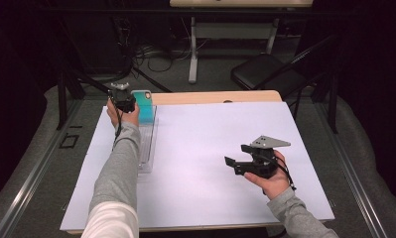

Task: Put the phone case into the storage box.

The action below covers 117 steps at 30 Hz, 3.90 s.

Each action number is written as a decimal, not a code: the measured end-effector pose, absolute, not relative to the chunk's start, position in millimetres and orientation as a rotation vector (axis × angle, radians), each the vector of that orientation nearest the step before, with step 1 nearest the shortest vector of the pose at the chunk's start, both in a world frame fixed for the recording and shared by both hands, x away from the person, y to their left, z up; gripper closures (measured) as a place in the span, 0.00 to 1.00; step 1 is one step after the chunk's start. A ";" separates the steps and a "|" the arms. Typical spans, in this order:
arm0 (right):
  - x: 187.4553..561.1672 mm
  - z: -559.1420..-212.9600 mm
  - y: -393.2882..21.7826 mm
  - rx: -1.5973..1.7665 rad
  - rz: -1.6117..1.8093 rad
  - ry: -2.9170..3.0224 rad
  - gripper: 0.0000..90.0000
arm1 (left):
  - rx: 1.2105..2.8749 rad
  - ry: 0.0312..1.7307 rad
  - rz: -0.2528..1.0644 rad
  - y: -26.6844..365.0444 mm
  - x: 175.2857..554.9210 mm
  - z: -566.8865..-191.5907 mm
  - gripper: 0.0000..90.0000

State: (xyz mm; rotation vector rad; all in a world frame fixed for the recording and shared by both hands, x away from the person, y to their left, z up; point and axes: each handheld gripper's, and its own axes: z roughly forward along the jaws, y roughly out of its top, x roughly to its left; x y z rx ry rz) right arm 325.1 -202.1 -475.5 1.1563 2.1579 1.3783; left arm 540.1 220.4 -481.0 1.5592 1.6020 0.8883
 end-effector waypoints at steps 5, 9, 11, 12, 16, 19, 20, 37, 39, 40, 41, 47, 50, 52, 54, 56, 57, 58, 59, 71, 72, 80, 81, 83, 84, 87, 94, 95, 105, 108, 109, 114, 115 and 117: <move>325.0 -475.7 -201.1 1.150 1.378 2.163 0.24 | 1.572 1.616 0.863 221.1 540.8 -482.9 0.94; 324.2 -476.1 -200.8 1.157 1.375 2.167 0.24 | 1.574 1.611 0.851 220.0 540.8 -483.7 0.92; 324.1 -476.1 -200.3 1.157 1.380 2.165 0.24 | 1.576 1.609 0.857 219.3 540.1 -482.3 0.92; 324.2 -475.7 -200.3 1.153 1.380 2.165 0.24 | 1.575 1.607 0.859 219.3 540.1 -481.9 0.92; 324.4 -475.5 -199.7 1.151 1.381 2.166 0.24 | 1.580 1.606 0.854 222.5 538.8 -479.9 0.90; 324.4 -475.8 -199.1 1.144 1.376 2.172 0.24 | 1.572 1.600 0.842 225.9 537.4 -477.4 0.82; 324.2 -475.9 -198.8 1.145 1.377 2.171 0.24 | 1.567 1.598 0.843 226.8 537.0 -476.6 0.79; 320.1 -474.9 -193.7 1.133 1.378 2.174 0.23 | 1.511 1.596 0.819 245.0 521.9 -470.4 0.42; 320.2 -475.2 -193.3 1.132 1.385 2.169 0.23 | 1.527 1.569 0.822 246.6 520.1 -469.4 0.35; 320.3 -475.1 -193.1 1.130 1.387 2.171 0.23 | 1.529 1.556 0.819 247.3 518.2 -468.7 0.33; 320.3 -475.0 -192.9 1.125 1.389 2.169 0.22 | 1.529 1.550 0.813 248.2 516.0 -467.5 0.33; 319.2 -474.6 -192.4 1.120 1.393 2.171 0.22 | 1.496 1.522 0.754 253.8 501.6 -459.9 0.34; 318.8 -474.2 -192.3 1.111 1.394 2.168 0.22 | 1.476 1.490 0.740 254.2 493.1 -456.0 0.36; 318.2 -473.8 -192.2 1.108 1.396 2.164 0.22 | 1.481 1.479 0.719 254.7 487.4 -454.0 0.37; 317.6 -473.5 -192.2 1.106 1.400 2.163 0.22 | 1.494 1.458 0.690 254.8 482.3 -452.7 0.37; 316.7 -473.2 -192.3 1.107 1.402 2.164 0.21 | 1.536 1.452 0.683 253.6 476.8 -450.6 0.38; 316.6 -473.1 -192.5 1.100 1.402 2.163 0.20 | 1.559 1.441 0.693 253.0 473.4 -449.6 0.38; 315.9 -472.9 -192.4 1.101 1.404 2.159 0.19 | 1.570 1.422 0.697 252.2 470.0 -448.9 0.39; 315.4 -472.5 -192.6 1.098 1.405 2.159 0.18 | 1.589 1.394 0.694 251.6 466.9 -448.2 0.39; 306.8 -467.9 -200.4 1.093 1.415 2.149 0.15 | 1.658 1.185 0.634 244.5 411.1 -440.2 0.28; 305.9 -467.6 -200.6 1.096 1.419 2.141 0.15 | 1.662 1.166 0.617 243.9 406.2 -440.1 0.26; 298.8 -466.3 -201.9 1.060 1.415 2.156 0.05 | 1.635 1.062 0.542 245.4 364.2 -440.6 0.17; 297.1 -466.4 -202.2 1.055 1.408 2.165 0.03 | 1.644 1.058 0.539 246.7 359.4 -440.9 0.17; 293.7 -467.9 -203.0 1.038 1.394 2.171 0.02 | 1.627 1.055 0.515 250.1 350.0 -443.1 0.16; 292.0 -469.0 -203.6 1.034 1.382 2.167 0.02 | 1.619 1.053 0.495 252.0 345.5 -445.1 0.16; 286.8 -471.2 -207.0 1.030 1.368 2.162 0.01 | 1.631 1.037 0.467 257.4 331.9 -452.5 0.10; 276.9 -478.5 -216.1 1.041 1.331 2.153 0.00 | 1.646 1.012 0.520 265.1 305.1 -464.8 0.08; 276.0 -479.6 -217.3 1.045 1.324 2.156 0.00 | 1.642 1.016 0.528 266.0 302.5 -466.3 0.07; 271.1 -492.2 -226.6 1.080 1.286 2.138 0.00 | 1.615 1.063 0.530 272.5 285.8 -490.9 0.07; 269.8 -496.0 -231.2 1.095 1.271 2.124 0.00 | 1.633 1.075 0.532 272.5 283.6 -497.2 0.07; 269.5 -497.2 -232.7 1.099 1.264 2.119 0.00 | 1.641 1.072 0.536 272.7 283.2 -498.8 0.07; 268.3 -503.3 -241.2 1.130 1.245 2.093 0.00 | 1.645 1.088 0.548 274.4 281.7 -504.3 0.07; 267.6 -504.7 -243.2 1.140 1.240 2.088 0.00 | 1.648 1.087 0.550 274.7 281.5 -505.5 0.07; 266.2 -507.1 -247.3 1.156 1.227 2.082 0.00 | 1.654 1.096 0.550 275.5 281.2 -507.6 0.07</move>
